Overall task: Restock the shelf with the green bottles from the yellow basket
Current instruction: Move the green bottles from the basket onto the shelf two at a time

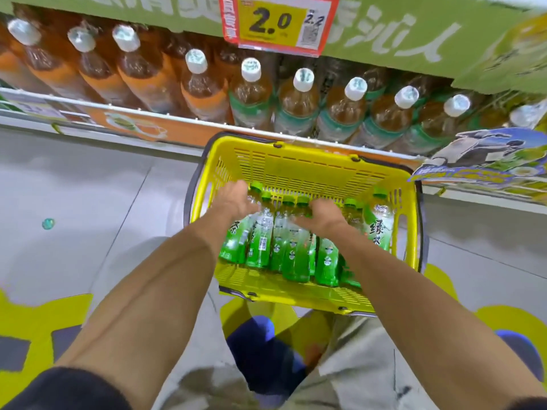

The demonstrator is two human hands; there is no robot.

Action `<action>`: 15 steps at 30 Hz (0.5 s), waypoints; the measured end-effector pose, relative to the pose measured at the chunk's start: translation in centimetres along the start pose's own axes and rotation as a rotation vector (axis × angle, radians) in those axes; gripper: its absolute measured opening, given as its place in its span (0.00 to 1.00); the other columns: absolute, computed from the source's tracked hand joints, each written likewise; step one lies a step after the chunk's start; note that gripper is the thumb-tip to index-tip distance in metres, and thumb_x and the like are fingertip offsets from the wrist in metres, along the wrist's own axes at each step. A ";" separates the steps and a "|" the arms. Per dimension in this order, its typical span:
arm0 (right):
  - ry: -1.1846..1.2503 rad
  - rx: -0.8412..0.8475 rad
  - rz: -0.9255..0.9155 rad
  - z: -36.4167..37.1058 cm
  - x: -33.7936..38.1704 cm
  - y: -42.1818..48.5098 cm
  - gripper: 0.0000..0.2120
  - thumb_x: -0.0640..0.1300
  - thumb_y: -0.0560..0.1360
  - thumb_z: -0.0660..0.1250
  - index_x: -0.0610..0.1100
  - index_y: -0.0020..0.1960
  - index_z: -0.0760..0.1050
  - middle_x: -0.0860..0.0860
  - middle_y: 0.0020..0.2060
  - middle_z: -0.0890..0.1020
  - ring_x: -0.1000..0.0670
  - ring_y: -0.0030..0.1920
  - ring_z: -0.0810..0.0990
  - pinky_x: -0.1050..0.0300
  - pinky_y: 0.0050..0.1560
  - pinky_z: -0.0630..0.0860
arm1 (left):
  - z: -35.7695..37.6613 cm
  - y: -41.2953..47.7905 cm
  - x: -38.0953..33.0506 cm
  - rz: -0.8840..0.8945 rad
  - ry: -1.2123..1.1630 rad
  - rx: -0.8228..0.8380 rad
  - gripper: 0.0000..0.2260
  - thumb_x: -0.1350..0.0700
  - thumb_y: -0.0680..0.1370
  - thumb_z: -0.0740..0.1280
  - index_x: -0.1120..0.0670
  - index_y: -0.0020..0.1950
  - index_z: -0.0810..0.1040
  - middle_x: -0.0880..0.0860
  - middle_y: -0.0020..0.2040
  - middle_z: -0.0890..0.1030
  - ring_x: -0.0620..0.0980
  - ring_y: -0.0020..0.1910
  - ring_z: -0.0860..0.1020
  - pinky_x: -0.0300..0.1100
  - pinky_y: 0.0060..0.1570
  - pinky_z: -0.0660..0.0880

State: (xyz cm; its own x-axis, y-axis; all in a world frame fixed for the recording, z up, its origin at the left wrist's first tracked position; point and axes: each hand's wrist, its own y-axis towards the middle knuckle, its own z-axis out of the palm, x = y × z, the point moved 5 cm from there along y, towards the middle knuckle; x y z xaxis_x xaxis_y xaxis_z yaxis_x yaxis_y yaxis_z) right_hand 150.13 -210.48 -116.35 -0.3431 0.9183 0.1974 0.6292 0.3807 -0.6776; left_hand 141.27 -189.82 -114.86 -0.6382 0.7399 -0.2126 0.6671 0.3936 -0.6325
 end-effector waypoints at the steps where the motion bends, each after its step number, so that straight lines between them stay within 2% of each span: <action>1: 0.015 -0.001 0.007 0.2 -0.2 0.1 0.25 0.64 0.76 0.68 0.41 0.46 0.74 0.46 0.41 0.77 0.49 0.38 0.76 0.55 0.32 0.71 | 1.1 -0.1 0.4 -0.028 -0.047 0.038 0.22 0.39 0.74 0.73 0.56 0.45 0.70 0.60 0.52 0.77 0.58 0.49 0.74 0.48 0.45 0.70; 3: 0.062 0.004 0.012 0.6 -0.6 0.4 0.26 0.64 0.75 0.69 0.40 0.52 0.76 0.45 0.47 0.80 0.46 0.48 0.80 0.53 0.45 0.78 | 2.7 -0.1 1.3 -0.069 -0.126 0.068 0.25 0.36 0.72 0.73 0.55 0.42 0.67 0.60 0.52 0.78 0.58 0.48 0.74 0.47 0.43 0.70; 5: 0.133 0.021 0.018 0.7 -0.6 0.3 0.30 0.63 0.75 0.70 0.38 0.63 0.75 0.43 0.57 0.79 0.43 0.58 0.78 0.52 0.55 0.76 | 2.9 -0.1 1.9 -0.103 -0.224 0.088 0.27 0.36 0.71 0.74 0.57 0.51 0.71 0.58 0.57 0.77 0.59 0.53 0.75 0.49 0.48 0.74; 8: 0.197 0.062 0.050 0.6 -0.5 0.0 0.37 0.63 0.75 0.70 0.38 0.72 0.70 0.43 0.67 0.76 0.42 0.67 0.75 0.51 0.65 0.73 | 2.4 -0.4 1.8 -0.130 -0.258 0.099 0.34 0.36 0.71 0.75 0.58 0.66 0.72 0.57 0.64 0.76 0.60 0.62 0.75 0.52 0.57 0.75; 12: 0.379 0.113 0.076 0.9 -0.8 -0.6 0.43 0.63 0.70 0.75 0.40 0.76 0.67 0.44 0.71 0.73 0.41 0.70 0.73 0.50 0.68 0.72 | 2.5 -1.2 1.1 -0.125 -0.354 0.137 0.39 0.38 0.68 0.77 0.56 0.72 0.71 0.56 0.69 0.75 0.60 0.68 0.73 0.54 0.64 0.73; 15: 0.534 0.129 0.078 1.2 -1.1 -1.5 0.44 0.63 0.67 0.78 0.43 0.75 0.67 0.45 0.69 0.75 0.42 0.68 0.75 0.46 0.70 0.72 | 1.5 -1.9 0.4 -0.102 -0.439 0.132 0.37 0.42 0.65 0.80 0.54 0.68 0.71 0.56 0.65 0.76 0.60 0.65 0.73 0.55 0.64 0.73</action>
State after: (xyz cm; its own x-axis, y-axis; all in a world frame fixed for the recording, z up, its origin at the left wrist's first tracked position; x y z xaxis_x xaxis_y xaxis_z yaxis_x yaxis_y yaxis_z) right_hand 148.71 -212.18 -116.41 0.1233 0.8834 0.4521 0.5368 0.3238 -0.7791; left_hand 139.14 -191.06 -114.83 -0.8190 0.3892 -0.4217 0.5564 0.3586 -0.7496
